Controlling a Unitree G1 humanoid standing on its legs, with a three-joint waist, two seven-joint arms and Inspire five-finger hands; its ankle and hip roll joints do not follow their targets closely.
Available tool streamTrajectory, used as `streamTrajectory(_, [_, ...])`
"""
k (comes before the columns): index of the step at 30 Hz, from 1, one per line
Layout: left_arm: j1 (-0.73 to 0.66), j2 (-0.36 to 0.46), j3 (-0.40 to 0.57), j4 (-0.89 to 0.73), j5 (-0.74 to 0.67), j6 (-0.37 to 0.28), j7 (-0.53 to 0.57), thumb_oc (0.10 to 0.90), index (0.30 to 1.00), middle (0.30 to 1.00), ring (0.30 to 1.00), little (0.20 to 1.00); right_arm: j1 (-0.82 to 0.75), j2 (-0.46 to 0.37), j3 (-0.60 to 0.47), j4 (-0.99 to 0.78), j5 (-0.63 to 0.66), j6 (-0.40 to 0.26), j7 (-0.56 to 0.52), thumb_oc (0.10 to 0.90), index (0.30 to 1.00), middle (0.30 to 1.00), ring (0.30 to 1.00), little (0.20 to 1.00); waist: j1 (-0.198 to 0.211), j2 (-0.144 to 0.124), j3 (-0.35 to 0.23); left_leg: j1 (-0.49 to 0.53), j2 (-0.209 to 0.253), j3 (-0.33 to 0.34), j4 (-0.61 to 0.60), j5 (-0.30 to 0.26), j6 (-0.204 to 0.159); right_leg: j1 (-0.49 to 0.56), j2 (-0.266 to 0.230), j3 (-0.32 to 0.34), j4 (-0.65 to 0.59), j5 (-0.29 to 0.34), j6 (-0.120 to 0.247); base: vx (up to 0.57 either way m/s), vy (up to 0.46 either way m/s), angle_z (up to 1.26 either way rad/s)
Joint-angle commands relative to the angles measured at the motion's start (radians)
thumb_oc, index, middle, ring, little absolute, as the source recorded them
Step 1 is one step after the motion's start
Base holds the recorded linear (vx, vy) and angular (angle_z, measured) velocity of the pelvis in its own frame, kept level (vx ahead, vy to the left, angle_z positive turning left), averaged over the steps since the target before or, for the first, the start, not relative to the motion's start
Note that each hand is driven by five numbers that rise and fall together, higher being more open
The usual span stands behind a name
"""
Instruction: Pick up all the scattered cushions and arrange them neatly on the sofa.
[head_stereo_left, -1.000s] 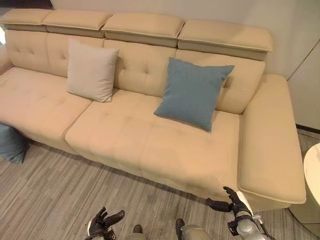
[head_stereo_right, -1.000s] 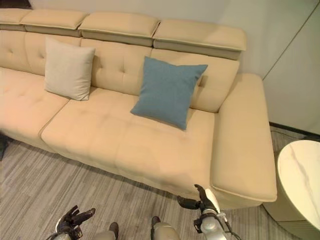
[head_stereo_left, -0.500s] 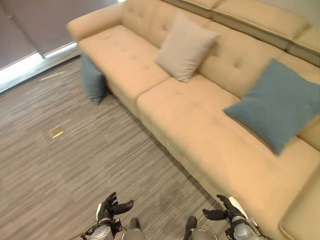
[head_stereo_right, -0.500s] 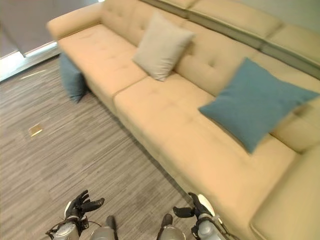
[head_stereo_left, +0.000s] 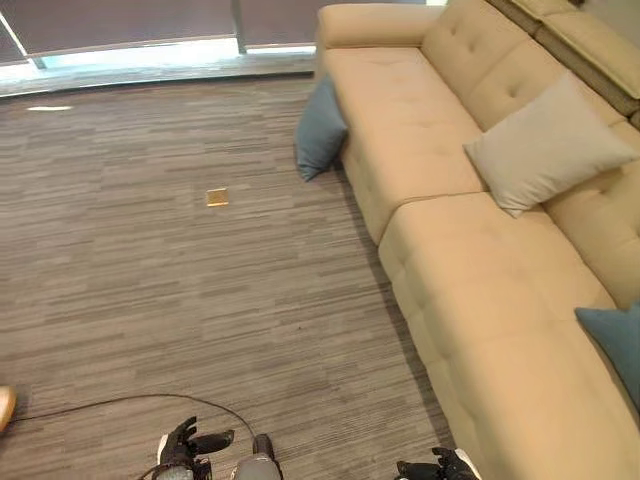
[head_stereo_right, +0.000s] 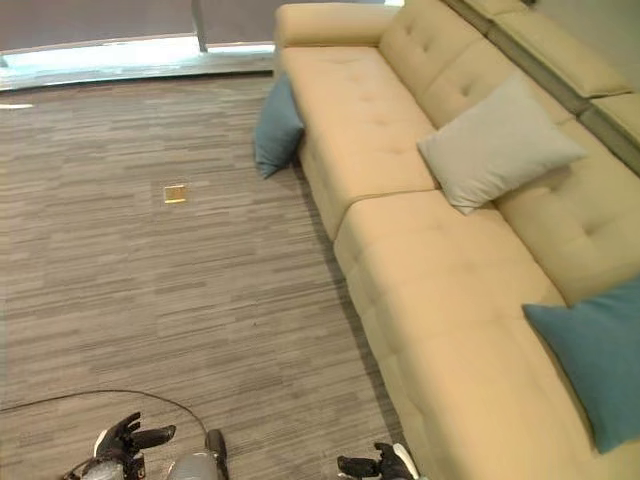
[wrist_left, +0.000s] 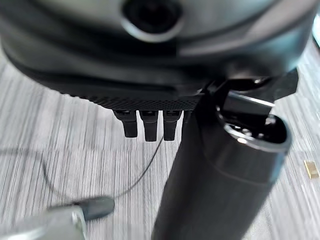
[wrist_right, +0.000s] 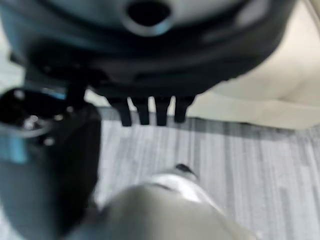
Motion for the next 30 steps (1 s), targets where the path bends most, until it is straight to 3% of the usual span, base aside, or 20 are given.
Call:
streamTrajectory(1, [-0.003,0.043,0.012,-0.054,0.055,-0.025,0.027,0.8,0.9,0.9,0.9,0.9,0.025,-0.046,0.008,-0.059,0.018,0.003,-0.055,0.8,0.9,0.9,0.9,0.9,-0.021,0.024,0.054,0.06,-0.004,-0.023,-0.066,-0.081,0.009,-0.067,0.178,0.1,0.07,-0.114,-0.003,0.3,0.14,0.55])
streamTrajectory(3, [-0.024,0.045,0.009,-0.034,0.056,-0.026,0.04,0.8,0.9,0.9,0.9,0.9,0.026,-0.046,0.019,-0.075,0.009,-0.004,-0.07,0.8,0.9,0.9,0.9,0.9,-0.059,0.037,0.073,0.117,-0.035,-0.078,-0.098,-0.107,0.011,-0.154,0.219,0.144,0.042,-0.155,-0.022,0.43,0.094,0.62])
streamTrajectory(5, [-0.035,0.037,0.002,-0.017,0.05,-0.027,0.04,0.8,0.9,0.9,0.9,0.9,0.024,-0.054,0.018,-0.065,0.01,-0.001,-0.072,0.8,0.9,0.9,0.9,0.9,-0.085,0.036,0.082,0.16,-0.059,-0.109,-0.113,-0.135,0.005,-0.197,0.234,0.172,-0.047,-0.143,-0.018,0.47,0.015,0.73])
streamTrajectory(7, [-0.052,0.025,-0.007,0.008,0.045,-0.025,0.038,0.8,0.9,0.9,0.9,0.9,0.023,-0.056,0.017,-0.049,0.006,0.007,-0.067,0.8,0.9,0.9,0.9,0.9,-0.113,0.023,0.076,0.204,-0.086,-0.142,-0.131,-0.169,-0.01,-0.246,0.214,0.188,-0.207,-0.082,0.008,0.53,-0.072,0.72])
streamTrajectory(10, [-0.074,0.0,-0.024,0.026,0.027,-0.028,0.037,0.8,0.9,0.9,0.9,0.9,0.022,-0.054,0.017,-0.027,-0.008,0.026,-0.061,0.8,0.9,0.9,0.9,0.9,-0.145,0.032,0.08,0.294,-0.069,-0.176,-0.16,-0.209,-0.045,-0.289,0.167,0.134,-0.358,-0.016,0.046,0.6,-0.104,0.95])
streamTrajectory(12, [-0.073,-0.022,-0.05,0.033,0.037,-0.027,0.034,0.8,0.9,0.9,0.9,0.9,0.034,-0.062,0.014,-0.024,-0.02,0.03,-0.059,0.8,0.9,0.9,0.9,0.9,-0.177,0.047,0.077,0.377,-0.056,-0.207,-0.186,-0.234,-0.056,-0.323,0.159,0.121,-0.353,0.01,0.058,0.66,-0.106,0.55])
streamTrajectory(14, [-0.058,-0.039,-0.061,0.024,0.066,-0.022,0.021,0.8,0.9,0.9,0.9,0.9,0.056,-0.066,0.004,-0.028,-0.013,0.032,-0.054,0.8,0.9,0.9,0.9,0.9,-0.214,0.053,0.053,0.438,-0.05,-0.258,-0.159,-0.244,-0.064,-0.318,0.207,0.217,-0.303,0.02,0.06,0.63,-0.136,0.29])
streamTrajectory(16, [-0.05,-0.045,-0.057,0.033,0.071,-0.021,0.018,0.8,0.9,0.9,0.9,0.9,0.057,-0.072,0.006,-0.025,-0.012,0.03,-0.053,0.8,0.9,0.9,0.9,0.9,-0.219,0.058,0.043,0.429,-0.038,-0.265,-0.083,-0.224,-0.077,-0.301,0.235,0.241,-0.287,0.021,0.045,0.43,-0.185,0.66])
streamTrajectory(17, [-0.045,-0.053,-0.051,0.039,0.061,-0.016,0.018,0.8,0.9,0.9,0.9,0.9,0.038,-0.078,0.019,-0.022,-0.01,0.028,-0.065,0.8,0.9,0.9,0.9,0.9,-0.206,0.054,0.043,0.313,0.016,-0.223,0.229,-0.068,-0.114,-0.25,0.289,0.246,-0.261,-0.011,-0.006,0.29,-0.22,0.82])
streamTrajectory(18, [-0.045,-0.052,-0.051,0.039,0.061,-0.016,0.018,0.8,0.9,0.9,0.9,0.9,0.037,-0.078,0.02,-0.022,-0.01,0.028,-0.065,0.8,0.9,0.9,0.9,0.9,-0.208,0.051,0.04,0.308,0.012,-0.225,0.229,-0.065,-0.114,-0.253,0.285,0.245,-0.263,-0.008,-0.006,0.53,-0.441,0.8])
streamTrajectory(19, [-0.039,-0.051,-0.049,0.03,0.036,-0.013,0.022,0.8,0.9,0.9,0.9,0.9,0.026,-0.084,0.03,-0.033,0.018,0.022,-0.077,0.8,0.9,0.9,0.9,0.9,-0.18,0.027,0.054,0.179,0.045,-0.198,0.537,0.019,-0.087,-0.193,0.34,0.251,-0.254,-0.058,-0.076,0.37,-0.351,0.19])
streamTrajectory(20, [-0.043,-0.045,-0.051,0.025,0.027,-0.012,0.029,0.8,0.9,0.9,0.9,0.9,0.019,-0.089,0.032,-0.047,0.034,0.02,-0.083,0.8,0.9,0.9,0.9,0.9,-0.165,0.007,0.068,0.117,0.048,-0.174,0.637,0.004,-0.07,-0.162,0.354,0.256,-0.252,-0.082,-0.101,0.37,-0.35,-0.17])
streamTrajectory(22, [-0.047,-0.04,-0.052,0.021,0.019,-0.012,0.032,0.8,0.9,0.9,0.9,0.9,0.013,-0.092,0.036,-0.059,0.037,0.018,-0.089,0.8,0.9,0.9,0.9,0.9,-0.15,-0.004,0.072,0.06,0.044,-0.149,0.663,-0.012,-0.053,-0.142,0.362,0.26,-0.246,-0.101,-0.116,0.33,-0.14,-0.99])
streamTrajectory(23, [-0.047,-0.035,-0.046,0.012,0.009,-0.018,0.04,0.8,0.9,0.9,0.9,0.9,0.004,-0.096,0.051,-0.072,0.034,0.01,-0.094,0.8,0.9,0.9,0.9,0.9,-0.119,-0.005,0.081,-0.009,0.006,-0.125,0.604,-0.066,-0.033,-0.1,0.389,0.268,-0.235,-0.142,-0.124,0.43,-0.087,-0.78])
streamTrajectory(24, [-0.047,-0.034,-0.046,0.012,0.009,-0.018,0.04,0.8,0.9,0.9,0.9,0.9,0.004,-0.095,0.051,-0.072,0.034,0.01,-0.094,0.8,0.9,0.9,0.9,0.9,-0.119,-0.009,0.079,-0.009,0.002,-0.124,0.6,-0.062,-0.033,-0.102,0.386,0.27,-0.237,-0.14,-0.124,0.49,-0.01,-0.03])
streamTrajectory(27, [-0.041,-0.033,-0.045,0.001,0.002,-0.024,0.046,0.8,0.9,0.9,0.9,0.9,-0.001,-0.096,0.065,-0.076,0.012,0.011,-0.093,0.8,0.9,0.9,0.9,0.9,-0.073,-0.013,0.092,-0.127,0.04,-0.068,0.426,-0.081,-0.025,-0.011,0.394,0.273,-0.25,-0.203,-0.115,0.49,0.112,-0.06])
streamTrajectory(28, [-0.037,-0.025,-0.043,-0.005,-0.003,-0.026,0.051,0.8,0.9,0.9,0.9,0.9,-0.004,-0.092,0.081,-0.072,-0.011,0.011,-0.095,0.8,0.9,0.9,0.9,0.9,-0.039,-0.015,0.098,-0.175,0.064,-0.11,0.225,-0.028,-0.044,0.047,0.401,0.279,-0.253,-0.24,-0.104,0.68,0.288,-0.09])
streamTrajectory(29, [-0.036,-0.023,-0.044,-0.007,-0.003,-0.027,0.056,0.8,0.9,0.9,0.9,0.9,-0.005,-0.09,0.087,-0.068,-0.018,0.01,-0.097,0.8,0.9,0.9,0.9,0.9,-0.021,-0.009,0.101,-0.188,0.084,-0.148,0.108,0.049,-0.069,0.084,0.408,0.283,-0.258,-0.261,-0.098,0.76,0.334,-0.22])
streamTrajectory(30, [-0.038,-0.024,-0.043,-0.006,-0.003,-0.028,0.058,0.8,0.9,0.9,0.9,0.9,-0.008,-0.084,0.094,-0.057,-0.023,0.011,-0.098,0.8,0.9,0.9,0.9,0.9,-0.004,-0.008,0.101,-0.197,0.098,-0.175,0.019,0.091,-0.085,0.122,0.41,0.291,-0.265,-0.281,-0.095,0.41,0.181,-0.54])
